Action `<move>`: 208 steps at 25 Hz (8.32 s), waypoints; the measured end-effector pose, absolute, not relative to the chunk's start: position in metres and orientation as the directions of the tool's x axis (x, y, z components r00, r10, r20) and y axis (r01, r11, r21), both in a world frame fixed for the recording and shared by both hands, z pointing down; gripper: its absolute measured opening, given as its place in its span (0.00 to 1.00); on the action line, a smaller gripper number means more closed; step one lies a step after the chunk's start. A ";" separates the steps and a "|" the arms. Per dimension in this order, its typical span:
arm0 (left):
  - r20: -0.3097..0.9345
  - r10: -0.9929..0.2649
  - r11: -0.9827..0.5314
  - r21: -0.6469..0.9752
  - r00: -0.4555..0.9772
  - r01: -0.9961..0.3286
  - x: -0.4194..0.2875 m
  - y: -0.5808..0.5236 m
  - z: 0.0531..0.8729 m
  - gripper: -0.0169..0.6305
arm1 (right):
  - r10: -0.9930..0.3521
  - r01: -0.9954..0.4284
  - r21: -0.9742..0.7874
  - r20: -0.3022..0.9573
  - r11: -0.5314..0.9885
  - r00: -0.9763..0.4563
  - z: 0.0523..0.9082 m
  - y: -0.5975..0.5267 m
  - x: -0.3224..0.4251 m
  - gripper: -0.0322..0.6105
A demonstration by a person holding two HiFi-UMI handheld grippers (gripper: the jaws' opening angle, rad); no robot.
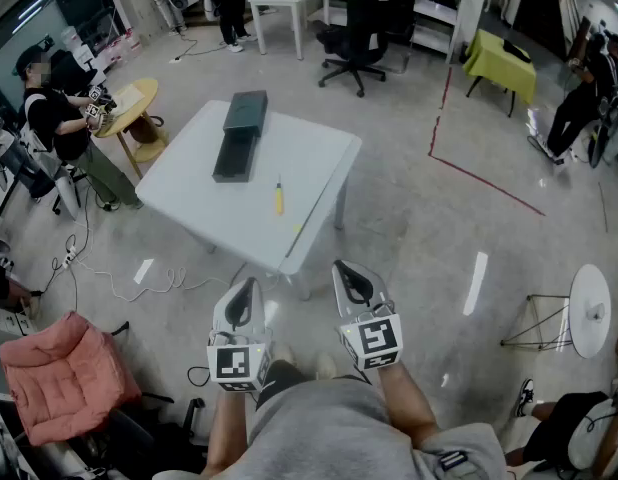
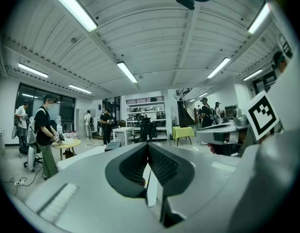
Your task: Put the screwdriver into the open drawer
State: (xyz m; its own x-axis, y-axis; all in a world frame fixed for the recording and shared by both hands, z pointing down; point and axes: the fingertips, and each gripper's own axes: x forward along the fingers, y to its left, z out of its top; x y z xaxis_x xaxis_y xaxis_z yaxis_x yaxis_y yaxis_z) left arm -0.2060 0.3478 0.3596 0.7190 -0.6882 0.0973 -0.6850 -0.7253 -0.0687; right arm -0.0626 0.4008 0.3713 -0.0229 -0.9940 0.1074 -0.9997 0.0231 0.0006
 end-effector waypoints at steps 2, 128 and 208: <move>0.103 -0.691 -0.722 -0.065 0.715 -0.688 -0.205 0.347 0.357 0.04 | -0.994 -1.000 0.002 0.108 0.021 -0.021 0.370 0.401 -0.061 0.05; 0.796 -0.436 -0.509 0.166 0.419 -0.845 -0.041 0.022 0.687 0.19 | -0.691 -0.901 -0.190 0.587 0.390 -0.423 0.602 -0.019 0.079 0.05; 0.308 -0.806 -0.514 0.055 0.504 -0.856 -0.109 0.052 0.388 0.15 | -0.903 -0.935 -0.029 0.251 0.354 -0.350 0.400 0.078 0.018 0.05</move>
